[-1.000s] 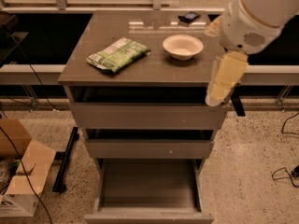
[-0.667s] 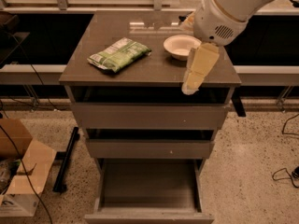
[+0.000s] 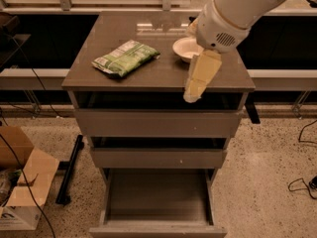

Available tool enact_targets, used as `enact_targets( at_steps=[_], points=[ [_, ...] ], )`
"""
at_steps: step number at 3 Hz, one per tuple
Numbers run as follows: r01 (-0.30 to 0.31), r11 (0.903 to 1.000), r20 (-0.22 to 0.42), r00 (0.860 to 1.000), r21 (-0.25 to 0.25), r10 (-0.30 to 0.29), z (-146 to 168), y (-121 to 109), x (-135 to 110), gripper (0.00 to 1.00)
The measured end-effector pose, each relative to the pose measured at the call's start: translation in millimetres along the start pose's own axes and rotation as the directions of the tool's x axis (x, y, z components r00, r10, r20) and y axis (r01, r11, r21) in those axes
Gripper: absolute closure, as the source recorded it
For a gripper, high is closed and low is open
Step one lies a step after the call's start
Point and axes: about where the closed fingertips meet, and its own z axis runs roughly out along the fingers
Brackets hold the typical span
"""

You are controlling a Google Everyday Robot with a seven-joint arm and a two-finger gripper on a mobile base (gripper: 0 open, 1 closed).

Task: Place green jalapeno chip bag into bottom drawer

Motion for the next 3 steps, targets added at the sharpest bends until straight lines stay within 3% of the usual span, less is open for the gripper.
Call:
enact_targets(
  at_steps=[2, 3],
  points=[
    [0.014, 0.9998, 0.078, 0.997, -0.017, -0.012, 73.0, -46.0, -36.2, 0.0],
    [-0.009, 0.9996, 0.116, 0.993, -0.027, 0.013, 108.5, -73.5, -51.5, 0.0]
  ],
)
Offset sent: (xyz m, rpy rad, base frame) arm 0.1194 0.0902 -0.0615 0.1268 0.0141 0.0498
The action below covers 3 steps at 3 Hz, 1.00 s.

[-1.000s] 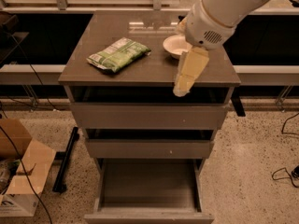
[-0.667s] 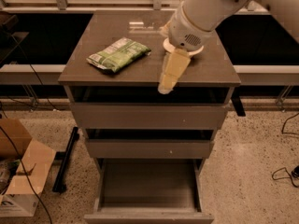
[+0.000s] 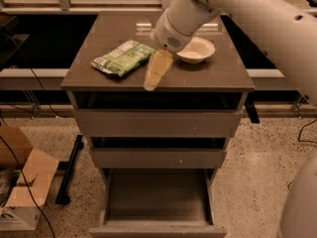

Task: Place green jalapeno chip bag into bottom drawer

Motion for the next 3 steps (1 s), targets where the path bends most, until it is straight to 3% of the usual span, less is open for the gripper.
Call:
enact_targets(
  at_steps=[2, 3],
  points=[
    [-0.067, 0.9956, 0.088, 0.994, -0.067, 0.072, 86.0, -55.0, -14.7, 0.0],
    [-0.073, 0.992, 0.103, 0.991, -0.103, 0.084, 113.0, -66.3, -20.6, 0.0]
  ],
)
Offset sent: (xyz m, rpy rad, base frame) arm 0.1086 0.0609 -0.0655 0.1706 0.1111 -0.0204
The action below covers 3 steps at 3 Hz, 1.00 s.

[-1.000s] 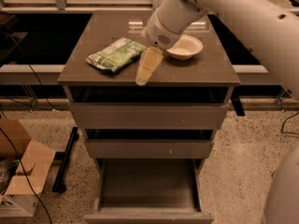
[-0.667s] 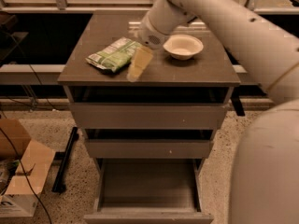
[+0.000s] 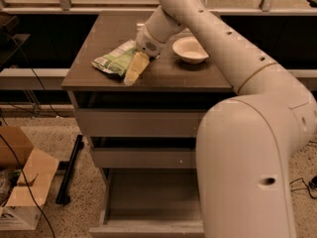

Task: Place green jalapeno chip bag into bottom drawer

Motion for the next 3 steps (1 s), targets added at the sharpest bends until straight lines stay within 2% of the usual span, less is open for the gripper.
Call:
enact_targets(
  at_steps=[1, 3],
  points=[
    [0.0, 0.9996, 0.006, 1.0, -0.028, 0.0, 20.0, -6.9, -6.7, 0.18],
    [0.006, 0.9992, 0.002, 1.0, -0.039, -0.006, 25.6, -10.1, -11.4, 0.65]
  ],
)
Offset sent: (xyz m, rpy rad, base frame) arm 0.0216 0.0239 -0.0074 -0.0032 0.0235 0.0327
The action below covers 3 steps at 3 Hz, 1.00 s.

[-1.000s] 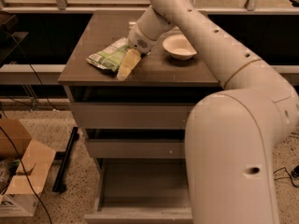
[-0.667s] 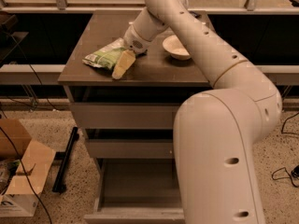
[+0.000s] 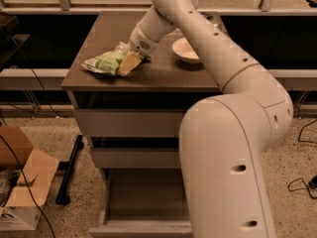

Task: Place green jalapeno chip bag into bottom drawer

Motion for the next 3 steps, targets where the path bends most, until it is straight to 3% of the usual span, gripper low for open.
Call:
enact_targets(
  at_steps=[1, 2, 3],
  points=[
    [0.0, 1.0, 0.0, 1.0, 0.0, 0.0, -2.0, -0.2, -1.6, 0.88],
    [0.0, 1.0, 0.0, 1.0, 0.0, 0.0, -2.2, -0.3, -1.7, 1.0],
    [0.009, 0.9995, 0.01, 1.0, 0.029, -0.009, -21.7, 6.2, -3.0, 1.0]
  ],
)
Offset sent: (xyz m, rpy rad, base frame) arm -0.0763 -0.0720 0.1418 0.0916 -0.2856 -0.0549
